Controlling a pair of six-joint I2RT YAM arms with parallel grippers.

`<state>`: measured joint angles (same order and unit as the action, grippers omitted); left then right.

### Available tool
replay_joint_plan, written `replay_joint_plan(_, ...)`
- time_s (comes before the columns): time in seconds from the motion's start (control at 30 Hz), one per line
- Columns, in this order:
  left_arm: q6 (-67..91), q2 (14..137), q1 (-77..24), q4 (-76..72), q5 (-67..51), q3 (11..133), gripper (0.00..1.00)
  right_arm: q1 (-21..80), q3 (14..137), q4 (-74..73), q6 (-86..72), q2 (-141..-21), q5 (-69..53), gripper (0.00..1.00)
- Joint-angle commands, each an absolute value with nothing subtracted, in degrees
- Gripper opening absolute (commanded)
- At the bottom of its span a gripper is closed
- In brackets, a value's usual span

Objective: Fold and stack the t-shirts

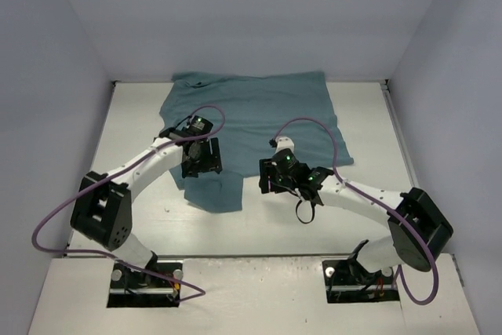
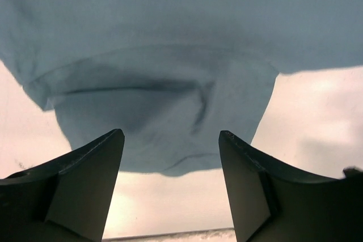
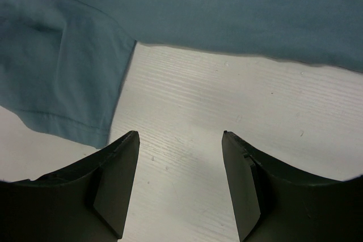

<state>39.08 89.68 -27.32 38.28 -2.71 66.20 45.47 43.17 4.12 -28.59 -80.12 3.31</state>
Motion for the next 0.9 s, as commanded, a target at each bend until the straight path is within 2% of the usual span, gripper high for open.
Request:
replay_joint_plan(0.0,38.28,81.44,-27.51,39.9,-4.69,61.81,0.64,45.97,46.73,5.71,-26.57,-80.74,1.57,0.57)
replay_joint_plan(0.3,40.19,73.44,-27.34,39.06,-3.57,49.73,0.62,47.61,48.66,5.81,-24.21,-85.73,-2.32,0.54)
replay_joint_plan(0.5,33.75,74.3,-24.35,36.16,-2.74,49.78,0.61,50.11,51.19,5.8,-23.22,-90.61,-3.3,0.45)
replay_joint_plan(0.87,29.94,81.75,-20.83,29.71,-10.27,50.77,0.6,54.37,53.52,5.92,-23.91,-96.33,-1.46,0.45)
